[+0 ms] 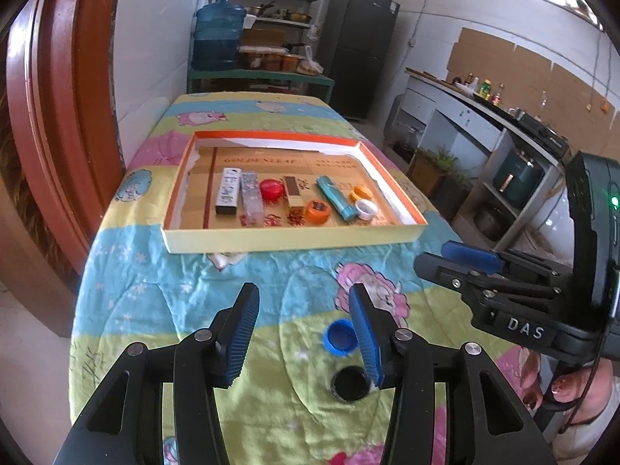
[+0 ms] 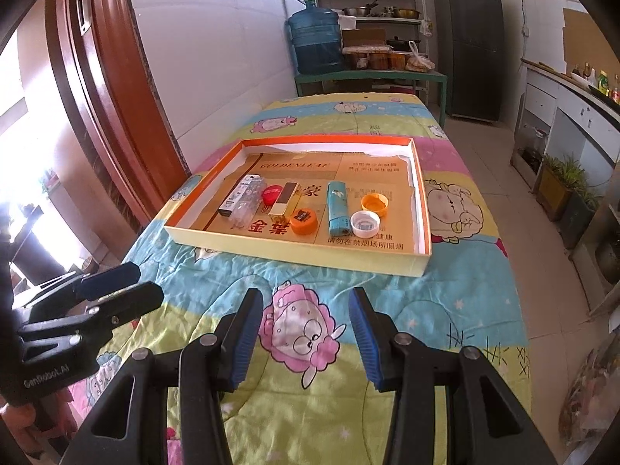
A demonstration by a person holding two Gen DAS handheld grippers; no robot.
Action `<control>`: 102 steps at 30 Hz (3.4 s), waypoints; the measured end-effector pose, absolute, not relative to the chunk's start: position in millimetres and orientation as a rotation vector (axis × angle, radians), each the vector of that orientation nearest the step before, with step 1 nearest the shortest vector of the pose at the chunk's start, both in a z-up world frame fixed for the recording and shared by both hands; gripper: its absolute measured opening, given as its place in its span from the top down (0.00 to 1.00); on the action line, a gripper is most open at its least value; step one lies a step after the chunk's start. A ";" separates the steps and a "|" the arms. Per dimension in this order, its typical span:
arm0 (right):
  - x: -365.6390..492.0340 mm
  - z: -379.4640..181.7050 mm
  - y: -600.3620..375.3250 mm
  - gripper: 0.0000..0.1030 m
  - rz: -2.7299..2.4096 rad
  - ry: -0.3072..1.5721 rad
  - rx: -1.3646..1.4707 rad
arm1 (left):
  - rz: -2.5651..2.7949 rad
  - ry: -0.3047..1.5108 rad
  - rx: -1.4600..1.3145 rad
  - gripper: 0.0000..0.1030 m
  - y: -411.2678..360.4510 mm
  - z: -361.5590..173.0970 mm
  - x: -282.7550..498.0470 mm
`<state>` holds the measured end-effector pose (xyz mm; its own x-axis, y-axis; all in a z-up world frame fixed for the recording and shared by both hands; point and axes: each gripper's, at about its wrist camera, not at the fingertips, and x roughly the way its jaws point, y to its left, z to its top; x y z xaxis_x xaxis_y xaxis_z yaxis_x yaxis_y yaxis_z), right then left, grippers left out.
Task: Organize rigid objects
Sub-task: 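Grasp the black cap with the left gripper while the right grasps the blue cap, then carry the black cap and blue cap over the cardboard lid with both grippers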
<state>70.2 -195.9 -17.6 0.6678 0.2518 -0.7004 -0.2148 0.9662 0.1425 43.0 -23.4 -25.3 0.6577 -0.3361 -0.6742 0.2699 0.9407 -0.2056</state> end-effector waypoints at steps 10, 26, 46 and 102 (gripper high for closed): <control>57.3 -22.9 -196.4 0.55 0.260 0.803 0.052 | -0.460 0.811 -0.058 0.52 -42.3 -46.6 17.1; 53.4 -31.3 -201.3 0.55 0.255 0.823 0.059 | -0.463 0.844 0.031 0.52 -58.8 -85.5 10.4; 54.8 -47.2 -180.8 0.55 0.320 0.870 0.027 | -0.417 0.838 -0.026 0.70 -36.1 -88.7 13.5; 116.5 -34.8 -171.0 0.71 0.328 0.828 -0.057 | -0.337 0.770 -0.069 0.70 -26.3 -33.6 119.0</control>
<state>116.5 -171.0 -34.8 0.6291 0.2640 -0.7311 -0.3081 0.9482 0.0773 119.0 -26.3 -33.6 0.6669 -0.3236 -0.6712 0.2738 0.9442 -0.1832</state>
